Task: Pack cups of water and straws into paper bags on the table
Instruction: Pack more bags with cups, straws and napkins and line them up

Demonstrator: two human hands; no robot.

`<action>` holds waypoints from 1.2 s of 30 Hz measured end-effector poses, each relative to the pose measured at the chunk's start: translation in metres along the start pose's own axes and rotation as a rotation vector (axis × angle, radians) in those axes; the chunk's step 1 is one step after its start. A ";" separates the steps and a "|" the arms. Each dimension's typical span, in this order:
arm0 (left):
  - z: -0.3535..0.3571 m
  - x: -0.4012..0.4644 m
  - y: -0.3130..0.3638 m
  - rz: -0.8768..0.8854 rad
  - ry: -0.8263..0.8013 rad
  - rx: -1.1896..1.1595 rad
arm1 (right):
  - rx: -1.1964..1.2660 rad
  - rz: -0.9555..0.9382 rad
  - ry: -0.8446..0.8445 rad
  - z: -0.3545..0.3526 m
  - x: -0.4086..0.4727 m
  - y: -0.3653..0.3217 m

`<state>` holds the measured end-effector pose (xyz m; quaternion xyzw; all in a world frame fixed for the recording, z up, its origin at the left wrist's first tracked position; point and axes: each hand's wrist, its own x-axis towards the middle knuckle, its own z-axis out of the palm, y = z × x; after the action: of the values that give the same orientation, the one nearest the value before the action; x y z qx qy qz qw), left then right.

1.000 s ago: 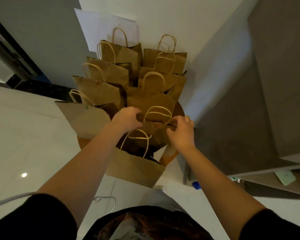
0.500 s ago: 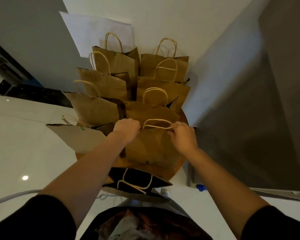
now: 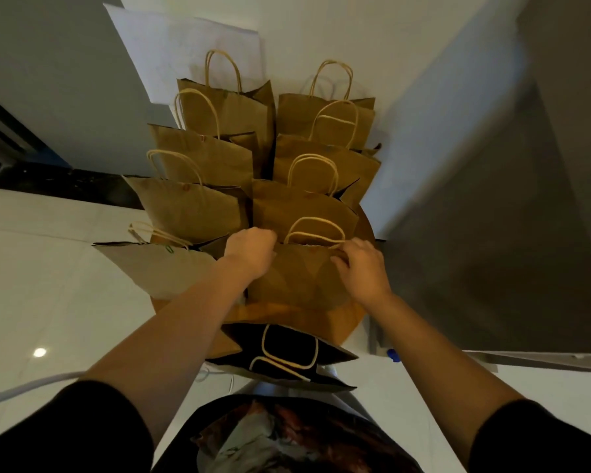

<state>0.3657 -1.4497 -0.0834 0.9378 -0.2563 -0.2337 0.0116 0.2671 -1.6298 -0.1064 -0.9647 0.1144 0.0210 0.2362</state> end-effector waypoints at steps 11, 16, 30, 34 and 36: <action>-0.021 -0.059 -0.020 0.037 -0.179 -0.277 | 0.411 0.243 -0.380 -0.024 -0.069 -0.030; 0.001 -0.087 -0.020 -0.024 -0.296 -0.238 | 0.334 0.282 -0.810 -0.018 -0.081 -0.044; 0.041 -0.101 -0.016 -0.235 -0.234 -0.010 | -0.012 0.232 -0.567 0.008 -0.086 -0.054; 0.034 -0.101 -0.025 -0.301 -0.149 -0.141 | -0.003 0.197 -0.451 0.001 -0.083 -0.050; 0.033 -0.102 -0.027 -0.294 -0.076 -0.188 | -0.008 0.187 -0.358 0.001 -0.084 -0.047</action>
<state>0.2867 -1.3740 -0.0722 0.9505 -0.0935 -0.2911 0.0552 0.1965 -1.5716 -0.0783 -0.9316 0.1597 0.2148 0.2458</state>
